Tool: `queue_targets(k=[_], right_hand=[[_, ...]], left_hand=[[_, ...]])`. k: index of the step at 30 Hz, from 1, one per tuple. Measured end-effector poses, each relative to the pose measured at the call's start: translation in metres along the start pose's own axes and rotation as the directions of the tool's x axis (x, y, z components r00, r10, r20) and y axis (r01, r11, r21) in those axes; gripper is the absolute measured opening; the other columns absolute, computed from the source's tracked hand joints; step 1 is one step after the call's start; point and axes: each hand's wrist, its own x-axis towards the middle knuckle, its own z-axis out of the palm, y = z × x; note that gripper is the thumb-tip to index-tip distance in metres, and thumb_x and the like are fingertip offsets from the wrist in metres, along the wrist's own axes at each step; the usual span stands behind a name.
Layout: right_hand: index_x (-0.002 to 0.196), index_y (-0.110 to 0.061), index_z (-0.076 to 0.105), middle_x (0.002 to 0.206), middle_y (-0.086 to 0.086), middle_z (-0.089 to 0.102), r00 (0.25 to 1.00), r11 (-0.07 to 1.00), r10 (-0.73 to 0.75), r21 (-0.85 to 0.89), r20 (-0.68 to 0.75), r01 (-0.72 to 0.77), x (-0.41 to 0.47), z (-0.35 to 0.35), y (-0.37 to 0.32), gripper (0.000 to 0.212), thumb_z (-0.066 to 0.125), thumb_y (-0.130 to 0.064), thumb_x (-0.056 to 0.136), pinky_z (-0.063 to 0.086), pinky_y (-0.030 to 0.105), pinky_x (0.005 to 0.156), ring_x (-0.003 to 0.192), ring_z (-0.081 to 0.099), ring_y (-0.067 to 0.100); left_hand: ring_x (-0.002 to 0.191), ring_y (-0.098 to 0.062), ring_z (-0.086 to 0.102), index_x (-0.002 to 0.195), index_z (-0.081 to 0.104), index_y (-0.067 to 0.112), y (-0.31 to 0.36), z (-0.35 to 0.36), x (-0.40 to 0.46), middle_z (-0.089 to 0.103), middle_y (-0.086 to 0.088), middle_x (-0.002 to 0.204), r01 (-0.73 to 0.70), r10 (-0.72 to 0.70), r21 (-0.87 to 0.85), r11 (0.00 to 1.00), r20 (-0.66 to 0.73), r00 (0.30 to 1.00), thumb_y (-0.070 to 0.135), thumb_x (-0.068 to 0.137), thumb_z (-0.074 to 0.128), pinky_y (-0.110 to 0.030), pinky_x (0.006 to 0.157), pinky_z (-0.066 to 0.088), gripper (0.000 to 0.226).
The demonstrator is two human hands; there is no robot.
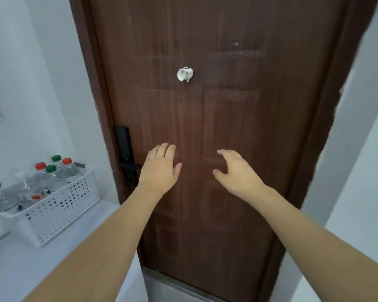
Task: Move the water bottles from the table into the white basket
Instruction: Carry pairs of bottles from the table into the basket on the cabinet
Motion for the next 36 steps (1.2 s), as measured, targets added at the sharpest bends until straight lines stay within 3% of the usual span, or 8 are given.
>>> queue_targets(k=[4,10,18,21,25,28,36], right_hand=[[0.144,-0.018,0.037,0.147,0.002,0.038,0.998,1.0,0.023,-0.008,-0.058,-0.023,-0.052,-0.048,0.019,0.06,0.06,-0.029,0.09,0.043,0.032,0.099,0.109,0.057,0.018],[0.144,-0.02,0.036,0.149,-0.001,0.038,0.993,0.999,0.031,-0.006,-0.11,-0.032,-0.142,-0.121,0.078,0.059,0.059,-0.031,0.091,0.033,0.023,0.097,0.124,0.049,0.018],[0.144,-0.021,0.036,0.15,-0.003,0.037,0.99,0.994,0.088,-0.054,-0.111,-0.094,-0.264,-0.23,0.174,0.056,0.057,-0.032,0.093,0.032,0.029,0.105,0.133,0.041,0.017],[0.145,-0.022,0.035,0.152,-0.004,0.034,0.986,0.989,0.133,-0.045,-0.1,-0.138,-0.293,-0.263,0.198,0.057,0.057,-0.031,0.093,0.033,0.031,0.106,0.134,0.04,0.019],[0.146,-0.018,0.034,0.152,-0.004,0.032,0.98,0.982,0.176,-0.053,-0.089,-0.181,-0.331,-0.302,0.234,0.057,0.055,-0.027,0.093,0.03,0.024,0.1,0.132,0.04,0.016],[0.146,-0.017,0.033,0.152,-0.003,0.031,0.976,0.974,0.205,-0.082,-0.068,-0.21,-0.362,-0.333,0.259,0.058,0.055,-0.027,0.093,0.032,0.028,0.104,0.133,0.038,0.017],[0.146,-0.016,0.033,0.152,-0.002,0.031,0.976,0.981,0.18,-0.052,-0.118,-0.188,-0.461,-0.432,0.336,0.058,0.054,-0.026,0.093,0.03,0.024,0.1,0.133,0.037,0.017]], left_hand=[[0.142,-0.031,0.034,0.15,0.037,0.01,0.064,-0.021,-0.022,0.04,-0.012,0.154,-0.046,0.046,-0.012,0.999,-0.01,0.999,0.038,0.099,0.052,-0.042,0.12,0.027,0.059],[0.143,-0.029,0.035,0.15,0.038,0.011,0.182,-0.051,-0.065,0.04,-0.011,0.154,-0.073,0.073,-0.001,0.997,-0.053,0.996,0.038,0.099,0.052,-0.042,0.119,0.029,0.059],[0.144,-0.027,0.034,0.15,0.038,0.013,0.367,-0.054,-0.137,0.039,-0.008,0.155,-0.113,0.112,-0.041,0.993,-0.032,0.993,0.041,0.1,0.051,-0.039,0.118,0.029,0.059],[0.145,-0.027,0.032,0.15,0.037,0.012,0.413,-0.053,-0.144,0.038,-0.008,0.156,-0.149,0.147,-0.038,0.988,-0.029,0.989,0.041,0.1,0.05,-0.039,0.119,0.026,0.059],[0.145,-0.027,0.033,0.15,0.035,0.012,0.467,-0.044,-0.152,0.038,-0.009,0.156,-0.18,0.181,-0.058,0.982,0.019,0.983,0.043,0.101,0.048,-0.039,0.119,0.028,0.06],[0.145,-0.028,0.033,0.151,0.034,0.01,0.511,-0.044,-0.17,0.037,-0.011,0.156,-0.16,0.164,-0.092,0.983,0.034,0.986,0.041,0.101,0.047,-0.04,0.119,0.03,0.06],[0.145,-0.029,0.031,0.152,0.032,0.008,0.651,-0.068,-0.221,0.034,-0.013,0.157,-0.152,0.152,-0.104,0.983,-0.008,0.988,0.038,0.102,0.047,-0.04,0.118,0.032,0.06]])
